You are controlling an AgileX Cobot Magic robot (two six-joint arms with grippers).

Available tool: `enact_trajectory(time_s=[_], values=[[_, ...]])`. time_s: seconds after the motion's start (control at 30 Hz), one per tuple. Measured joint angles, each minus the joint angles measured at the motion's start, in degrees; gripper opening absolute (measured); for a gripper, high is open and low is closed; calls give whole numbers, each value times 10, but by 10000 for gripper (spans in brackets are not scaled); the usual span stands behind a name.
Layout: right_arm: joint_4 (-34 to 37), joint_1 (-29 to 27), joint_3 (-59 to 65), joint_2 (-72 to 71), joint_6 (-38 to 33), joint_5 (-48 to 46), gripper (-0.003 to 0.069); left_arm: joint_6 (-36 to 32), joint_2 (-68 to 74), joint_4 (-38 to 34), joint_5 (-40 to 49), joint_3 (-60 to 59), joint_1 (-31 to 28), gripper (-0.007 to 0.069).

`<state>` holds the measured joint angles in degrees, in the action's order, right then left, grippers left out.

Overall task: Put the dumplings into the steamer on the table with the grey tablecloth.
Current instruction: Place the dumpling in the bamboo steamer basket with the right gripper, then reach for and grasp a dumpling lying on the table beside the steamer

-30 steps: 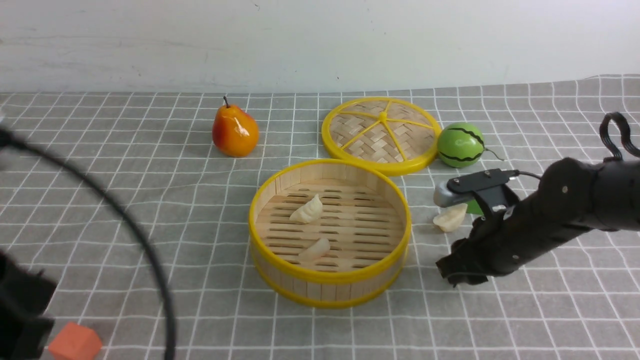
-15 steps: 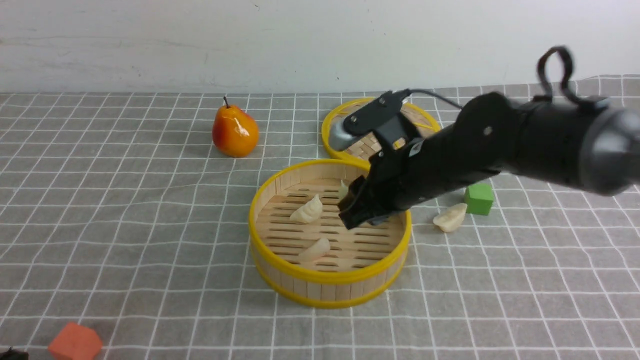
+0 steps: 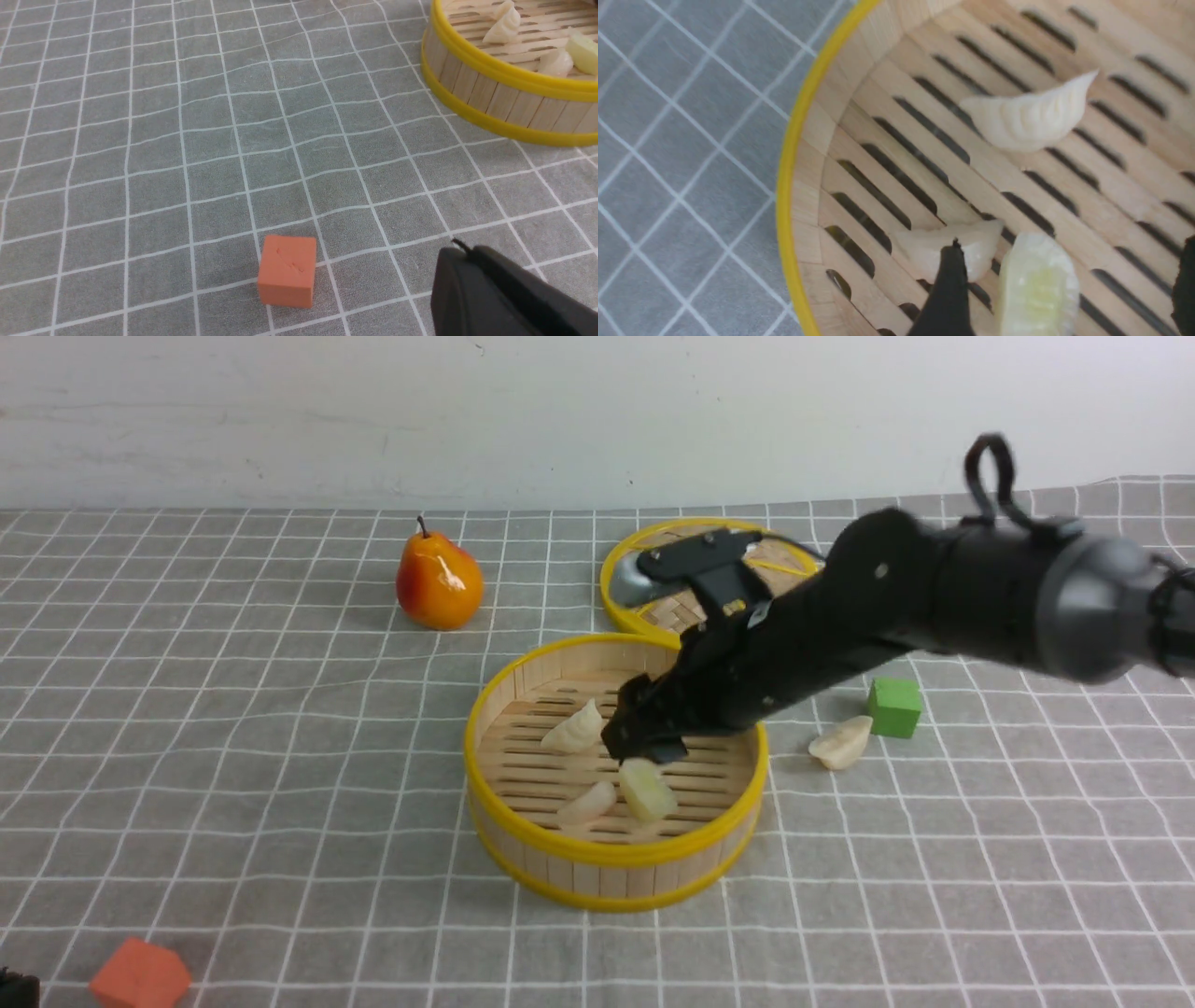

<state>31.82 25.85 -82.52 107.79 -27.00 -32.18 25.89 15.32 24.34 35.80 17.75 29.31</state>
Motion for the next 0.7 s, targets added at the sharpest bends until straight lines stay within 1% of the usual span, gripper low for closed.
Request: enact_trajectory(time_s=[0.07, 0.17, 0.2, 0.23, 0.27, 0.3, 0.37, 0.5, 0.53, 0.7], values=[[-16, -21, -7, -21, 30, -21, 588, 0, 0, 1, 0, 0, 0, -14], [-52, -71, -10, -32, 113, -43, 548, 0, 0, 1, 0, 0, 0, -14], [-63, -85, -9, -29, 140, -46, 530, 0, 0, 1, -1, 0, 0, -14], [-69, -91, -8, -27, 146, -46, 526, 0, 0, 1, -1, 0, 0, -14], [-87, -111, -4, -14, 180, -47, 501, 0, 0, 1, -3, -1, 0, -13], [-92, -116, -2, -10, 189, -48, 494, 0, 0, 1, -3, 0, 0, -13], [-110, -136, 2, 27, 229, -49, 463, 0, 0, 1, -8, 0, 0, -13], [-117, -151, 3, 79, 247, -23, 448, 0, 0, 1, -11, 0, 0, -11], [-116, -153, 3, 90, 248, -4, 447, 0, 0, 1, -11, 0, 0, -10], [-93, -152, 2, 116, 247, 50, 433, 0, 0, 1, -11, 0, 0, -6]])
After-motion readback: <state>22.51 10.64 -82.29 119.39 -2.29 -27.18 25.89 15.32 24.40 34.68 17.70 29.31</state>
